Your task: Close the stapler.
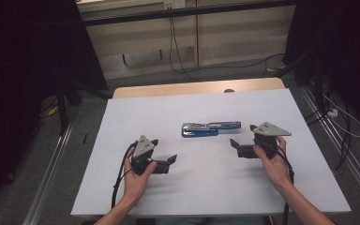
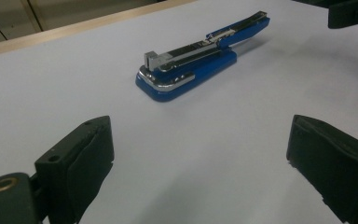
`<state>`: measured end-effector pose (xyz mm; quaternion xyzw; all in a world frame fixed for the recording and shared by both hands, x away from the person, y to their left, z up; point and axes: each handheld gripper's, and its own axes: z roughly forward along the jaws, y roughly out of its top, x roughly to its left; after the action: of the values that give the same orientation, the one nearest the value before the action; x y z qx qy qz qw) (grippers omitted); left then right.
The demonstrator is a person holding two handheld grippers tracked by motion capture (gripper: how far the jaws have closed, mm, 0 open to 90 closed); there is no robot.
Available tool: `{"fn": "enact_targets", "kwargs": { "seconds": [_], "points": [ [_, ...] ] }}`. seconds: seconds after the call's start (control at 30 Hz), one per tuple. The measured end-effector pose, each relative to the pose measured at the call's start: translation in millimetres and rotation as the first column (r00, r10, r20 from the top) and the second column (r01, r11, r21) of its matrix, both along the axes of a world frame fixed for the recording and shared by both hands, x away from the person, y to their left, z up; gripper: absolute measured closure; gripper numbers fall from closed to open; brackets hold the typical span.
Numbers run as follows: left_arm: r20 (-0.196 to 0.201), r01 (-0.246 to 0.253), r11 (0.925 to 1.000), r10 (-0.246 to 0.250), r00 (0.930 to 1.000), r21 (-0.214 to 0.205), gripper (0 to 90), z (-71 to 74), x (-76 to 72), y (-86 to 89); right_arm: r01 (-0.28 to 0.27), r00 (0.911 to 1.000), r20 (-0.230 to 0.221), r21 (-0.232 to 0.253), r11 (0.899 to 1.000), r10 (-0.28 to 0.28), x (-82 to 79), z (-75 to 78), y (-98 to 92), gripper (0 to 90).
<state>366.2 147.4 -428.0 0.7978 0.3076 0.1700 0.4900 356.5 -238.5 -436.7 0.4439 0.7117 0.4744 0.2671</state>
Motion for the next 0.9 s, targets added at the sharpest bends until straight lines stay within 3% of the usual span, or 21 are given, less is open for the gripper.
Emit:
{"fn": "enact_targets", "kwargs": {
  "seconds": [0.13, 0.2, 0.33, 0.47, 0.57, 0.7, 0.77, 0.9],
  "points": [
    [0.001, 0.009, 0.9999, -0.009, 1.0, -0.007, 7.4, 1.3, 6.3, -8.0, -0.01, 1.0, -0.002, 0.007, 1.0, 0.01, 0.9, -1.3, 3.1, 4.4],
    [-0.018, 0.009, 0.9999, -0.01, 0.9998, -0.014, 7.4, 0.5, 9.1, -10.3, -0.014, 0.9999, -0.002, -0.003, 1.0, 0.014, 0.9, -1.6, 4.3, 4.4],
    [-0.011, 0.014, 0.9999, -0.014, 0.9998, 0.0, 7.4, -1.0, 13.2, -15.4, -0.017, 0.9998, 0.006, -0.019, 1.0, 0.017, 2.2, -2.6, 6.1, 3.9],
    [0.003, 0.053, 0.9976, -0.053, 0.9986, -0.044, 7.4, 1.2, 16.5, -20.3, -0.028, 0.9996, 0.006, 0.011, 1.0, 0.028, 3.7, -3.8, 6.8, 3.6],
    [0.013, 0.046, 0.9978, -0.046, 0.9989, -0.048, 7.4, 2.0, 18.7, -23.5, -0.028, 0.9996, -0.002, 0.013, 1.0, 0.028, 4.2, -4.6, 7.4, 4.9],
    [0.02, 0.043, 0.9985, -0.042, 0.9989, -0.035, 6.3, 0.2, 23.7, -25.6, -0.031, 0.9993, -0.02, 0.03, 0.999, 0.032, 4.4, -5.8, 6.7, 18.4],
    [-0.003, 0.021, 0.9992, -0.021, 0.9998, -0.035, 6.2, -3.6, 30.9, -23.8, -0.018, 0.9995, -0.026, 0.046, 0.999, 0.019, 4.4, -6.0, 5.6, 23.9],
    [0.006, 0.007, 0.9999, -0.007, 1.0, 0.015, 6.5, -7.1, 38.0, -26.6, -0.026, 0.999, -0.035, 0.047, 0.999, 0.028, 6.6, -8.4, 2.8, 39.7]
  ]
}}
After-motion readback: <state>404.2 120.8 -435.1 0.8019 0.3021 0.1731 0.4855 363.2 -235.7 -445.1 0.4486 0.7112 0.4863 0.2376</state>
